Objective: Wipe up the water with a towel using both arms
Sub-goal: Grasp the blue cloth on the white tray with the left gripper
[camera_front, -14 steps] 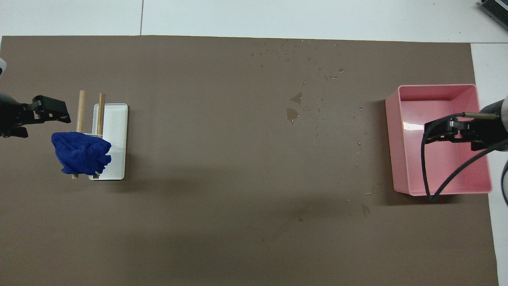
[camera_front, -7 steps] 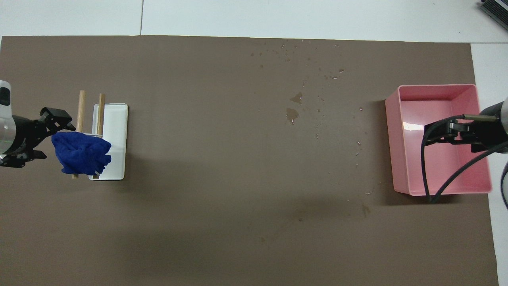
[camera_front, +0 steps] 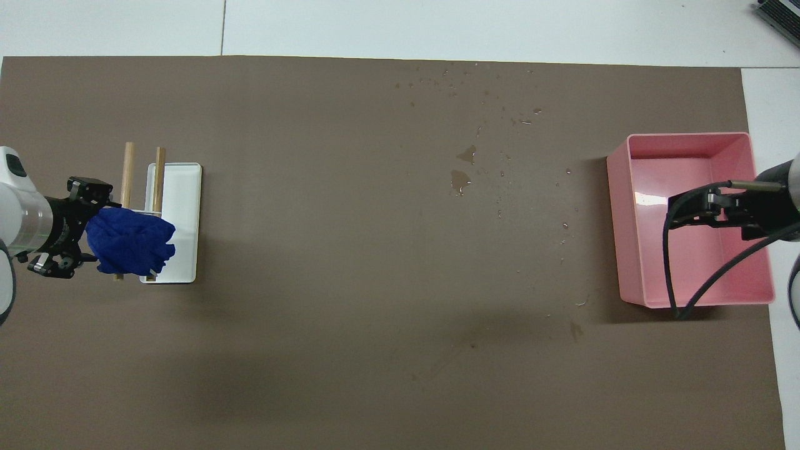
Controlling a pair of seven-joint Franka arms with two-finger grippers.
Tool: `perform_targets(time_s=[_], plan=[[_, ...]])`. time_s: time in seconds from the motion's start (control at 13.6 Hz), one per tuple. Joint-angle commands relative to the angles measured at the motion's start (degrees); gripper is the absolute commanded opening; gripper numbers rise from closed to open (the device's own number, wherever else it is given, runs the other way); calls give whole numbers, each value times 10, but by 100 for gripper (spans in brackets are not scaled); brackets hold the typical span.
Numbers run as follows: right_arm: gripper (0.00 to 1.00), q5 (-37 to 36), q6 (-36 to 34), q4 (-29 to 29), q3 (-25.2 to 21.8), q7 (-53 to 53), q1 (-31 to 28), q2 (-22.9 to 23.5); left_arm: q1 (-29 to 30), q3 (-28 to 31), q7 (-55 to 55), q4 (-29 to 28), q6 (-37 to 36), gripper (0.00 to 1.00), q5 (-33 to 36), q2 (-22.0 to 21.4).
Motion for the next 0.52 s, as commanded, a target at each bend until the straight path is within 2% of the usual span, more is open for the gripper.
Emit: perform_targets(time_s=[0.0,0.15,0.44], plan=[[100,12,17,-19,2,0,-5,-15,16,-2,-12,-42,70,100,9,9],[100,12,22,-21,2,0,-5,-15,17,-2,-12,-57,99,100,10,13],[100,13,23,-23,2,-2,-5,-16,12,-2,-10,-54,89,100,11,13]])
